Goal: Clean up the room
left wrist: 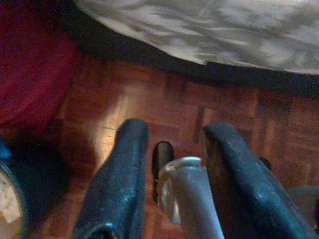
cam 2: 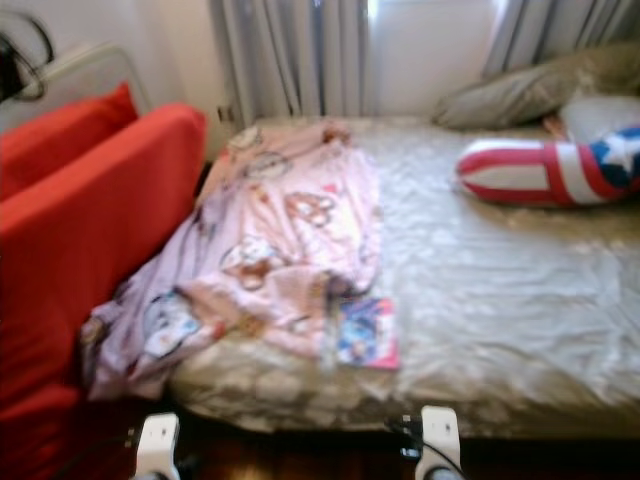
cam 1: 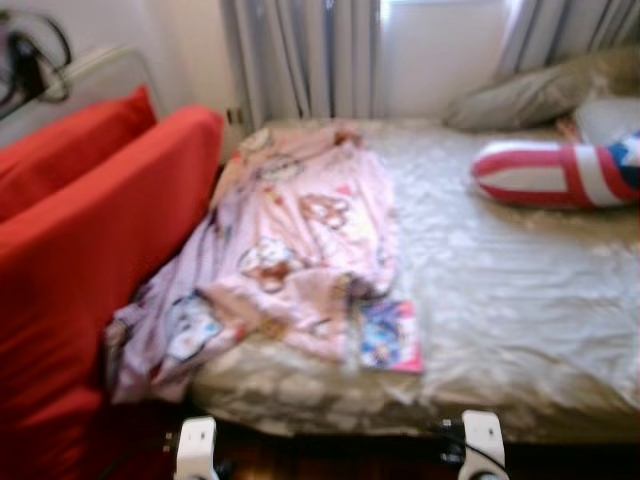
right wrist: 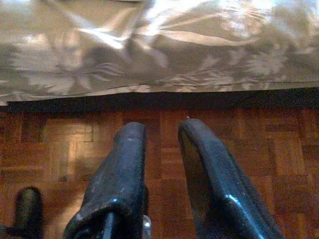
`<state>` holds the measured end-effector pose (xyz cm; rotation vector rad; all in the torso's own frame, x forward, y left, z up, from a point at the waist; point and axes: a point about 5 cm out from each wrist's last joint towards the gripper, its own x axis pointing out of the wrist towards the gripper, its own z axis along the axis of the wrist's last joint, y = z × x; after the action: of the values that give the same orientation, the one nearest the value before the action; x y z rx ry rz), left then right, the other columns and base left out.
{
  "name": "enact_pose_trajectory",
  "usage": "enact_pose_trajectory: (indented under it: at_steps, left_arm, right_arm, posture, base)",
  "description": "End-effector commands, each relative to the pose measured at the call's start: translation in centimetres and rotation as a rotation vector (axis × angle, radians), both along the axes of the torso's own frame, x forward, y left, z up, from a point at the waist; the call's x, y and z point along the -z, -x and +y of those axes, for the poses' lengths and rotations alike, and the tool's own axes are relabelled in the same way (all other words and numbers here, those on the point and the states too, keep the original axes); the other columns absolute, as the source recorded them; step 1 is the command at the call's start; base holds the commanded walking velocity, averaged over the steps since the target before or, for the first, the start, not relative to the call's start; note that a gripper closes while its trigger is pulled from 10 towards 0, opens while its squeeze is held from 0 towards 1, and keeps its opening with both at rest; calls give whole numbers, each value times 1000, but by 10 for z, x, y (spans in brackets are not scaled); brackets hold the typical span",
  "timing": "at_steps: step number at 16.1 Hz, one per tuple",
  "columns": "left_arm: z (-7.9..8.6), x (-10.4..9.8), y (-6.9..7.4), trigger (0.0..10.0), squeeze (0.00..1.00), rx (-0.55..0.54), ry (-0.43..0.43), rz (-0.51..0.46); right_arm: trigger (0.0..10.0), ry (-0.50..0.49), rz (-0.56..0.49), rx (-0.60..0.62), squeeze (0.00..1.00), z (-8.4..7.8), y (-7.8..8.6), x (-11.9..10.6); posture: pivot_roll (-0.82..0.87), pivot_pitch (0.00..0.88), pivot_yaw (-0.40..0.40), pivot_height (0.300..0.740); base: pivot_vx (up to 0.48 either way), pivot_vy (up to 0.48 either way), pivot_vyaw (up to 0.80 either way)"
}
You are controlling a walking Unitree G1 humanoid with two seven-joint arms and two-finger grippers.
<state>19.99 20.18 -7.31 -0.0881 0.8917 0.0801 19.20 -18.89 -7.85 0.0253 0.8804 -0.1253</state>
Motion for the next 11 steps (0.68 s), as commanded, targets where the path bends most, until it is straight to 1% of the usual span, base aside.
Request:
enact_pose_trajectory:
  at_steps: [1,5,9,11]
  left_arm:
    - [6,2,5,10000,0,-12,-11,13]
    - [5,1,4,10000,0,-13,1,5]
    - [6,2,6,10000,0,10,-12,15]
    - [6,2,6,10000,0,17,-17,16]
  right_arm:
    - [10000,-14,-11,-18,0,8,-5,-2]
    - [10000,-14,-9,-21,0,8,-4,-1]
    - [10000,-14,-7,-23,0,9,-4,-1]
    - [10000,-14,-5,-23,0,9,-4,-1]
  posture:
    - [22,3,16,740]
    - [21,3,16,740]
    - [25,3,17,740]
    - [25,3,17,740]
  base:
    - [0,0,0]
    - [0,0,0]
    - [0,0,0]
    - [0,-456,0]
